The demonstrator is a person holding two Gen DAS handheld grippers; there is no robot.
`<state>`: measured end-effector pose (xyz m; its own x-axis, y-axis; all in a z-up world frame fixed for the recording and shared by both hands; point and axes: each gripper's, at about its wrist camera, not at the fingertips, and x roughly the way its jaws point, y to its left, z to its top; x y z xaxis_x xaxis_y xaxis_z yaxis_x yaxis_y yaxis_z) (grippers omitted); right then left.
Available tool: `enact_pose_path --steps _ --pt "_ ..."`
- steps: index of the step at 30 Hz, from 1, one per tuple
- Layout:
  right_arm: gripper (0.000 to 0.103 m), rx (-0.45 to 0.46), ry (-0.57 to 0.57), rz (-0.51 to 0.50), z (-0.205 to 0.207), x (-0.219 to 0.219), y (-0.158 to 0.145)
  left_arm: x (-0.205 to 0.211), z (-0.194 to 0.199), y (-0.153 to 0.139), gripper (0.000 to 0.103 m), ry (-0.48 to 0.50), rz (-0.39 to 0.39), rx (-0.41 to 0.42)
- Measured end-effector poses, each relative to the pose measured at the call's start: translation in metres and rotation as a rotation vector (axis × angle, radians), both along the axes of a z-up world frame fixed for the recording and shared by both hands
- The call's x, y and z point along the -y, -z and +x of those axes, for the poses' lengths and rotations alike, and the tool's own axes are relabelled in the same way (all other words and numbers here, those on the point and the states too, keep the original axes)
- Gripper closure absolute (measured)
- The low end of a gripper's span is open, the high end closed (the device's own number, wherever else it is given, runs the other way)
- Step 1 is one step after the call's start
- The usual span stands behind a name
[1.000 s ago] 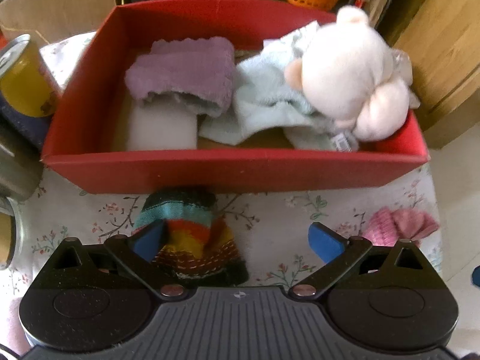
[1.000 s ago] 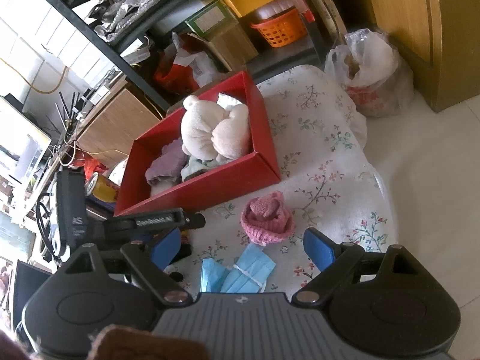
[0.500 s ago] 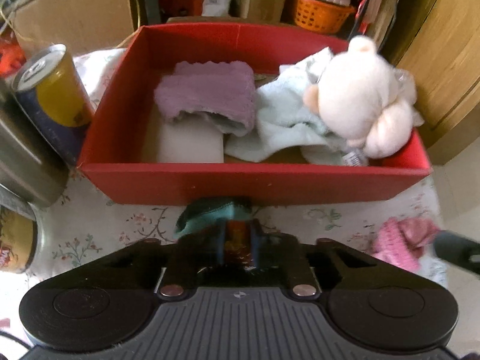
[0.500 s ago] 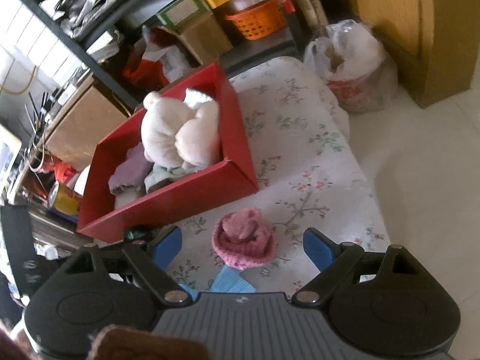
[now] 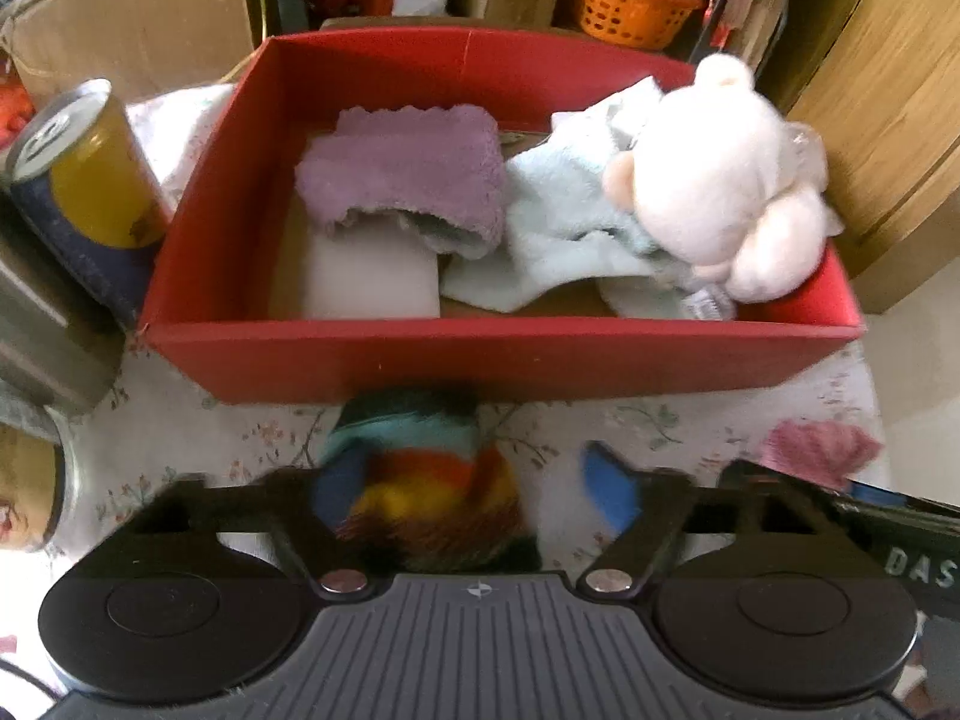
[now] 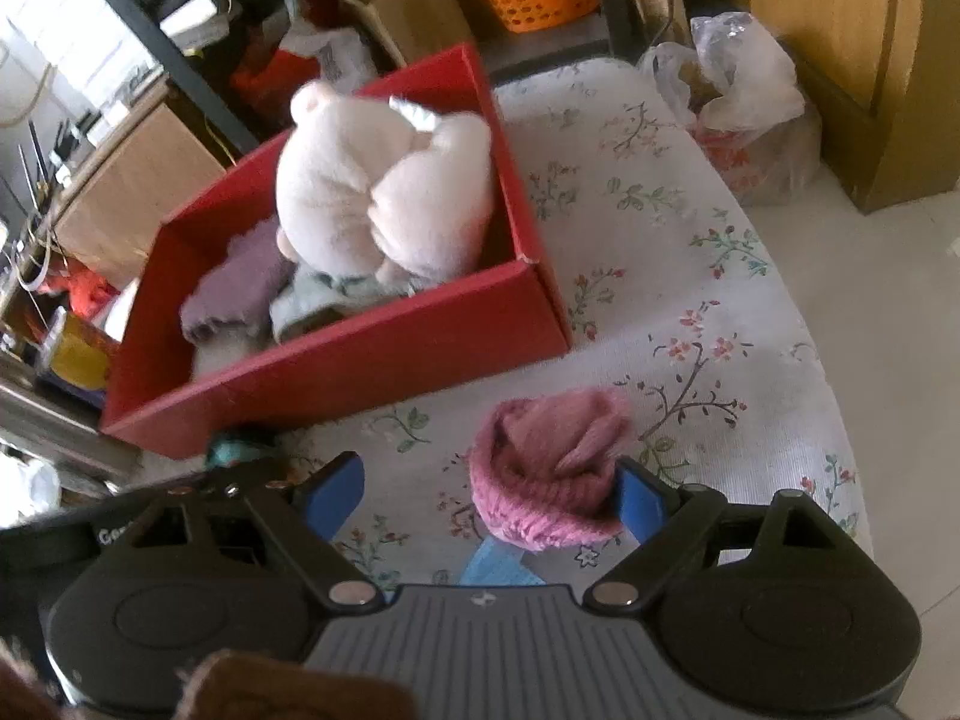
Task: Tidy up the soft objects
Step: 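Close right tool on the pink knit hat while left tool closes on the striped sock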
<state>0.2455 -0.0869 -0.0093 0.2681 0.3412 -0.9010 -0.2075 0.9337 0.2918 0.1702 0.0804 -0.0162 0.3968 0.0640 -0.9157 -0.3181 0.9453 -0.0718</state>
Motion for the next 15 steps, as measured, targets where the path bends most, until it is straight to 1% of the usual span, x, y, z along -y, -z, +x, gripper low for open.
enact_pose_path --steps 3,4,6,7,8,9,10,11,12,13,14,15 --pt "0.038 -0.030 0.009 -0.013 0.004 0.000 0.008 0.005 0.005 0.008 0.018 0.027 0.042 -0.025" --pt "0.037 -0.024 0.001 -0.024 0.005 -0.001 0.009 0.007 0.005 0.009 0.018 0.036 0.054 -0.026" --pt "0.037 0.013 -0.015 -0.041 0.005 -0.001 0.011 0.007 0.002 0.010 0.022 0.058 0.071 -0.027" --pt "0.040 0.022 -0.022 -0.048 0.006 -0.001 0.010 0.008 0.001 0.010 0.030 0.075 0.091 -0.033" --pt "0.043 0.025 -0.030 -0.057 0.006 -0.001 0.010 0.006 -0.001 0.009 0.041 0.080 0.117 -0.039" --pt "0.053 0.040 -0.048 -0.074 0.005 -0.001 0.008 0.002 -0.003 0.007 0.048 0.068 0.137 -0.044" --pt "0.067 0.059 -0.072 -0.092 0.004 -0.002 0.007 -0.005 -0.005 0.005 0.062 0.045 0.144 -0.050" --pt "0.073 0.069 -0.088 -0.104 0.004 -0.002 0.006 -0.011 -0.006 0.003 0.072 0.028 0.130 -0.053" --pt "0.079 0.079 -0.102 -0.109 0.002 -0.001 0.006 -0.017 -0.009 0.000 0.075 0.011 0.100 -0.048" --pt "0.082 0.083 -0.115 -0.107 0.002 0.001 0.006 -0.024 -0.013 -0.003 0.083 -0.008 0.053 -0.034" --pt "0.083 0.084 -0.125 -0.105 0.000 0.002 0.006 -0.027 -0.015 -0.005 0.087 -0.016 0.018 -0.023" --pt "0.085 0.081 -0.128 -0.098 -0.001 0.005 0.005 -0.029 -0.019 -0.008 0.088 -0.020 -0.021 -0.008"
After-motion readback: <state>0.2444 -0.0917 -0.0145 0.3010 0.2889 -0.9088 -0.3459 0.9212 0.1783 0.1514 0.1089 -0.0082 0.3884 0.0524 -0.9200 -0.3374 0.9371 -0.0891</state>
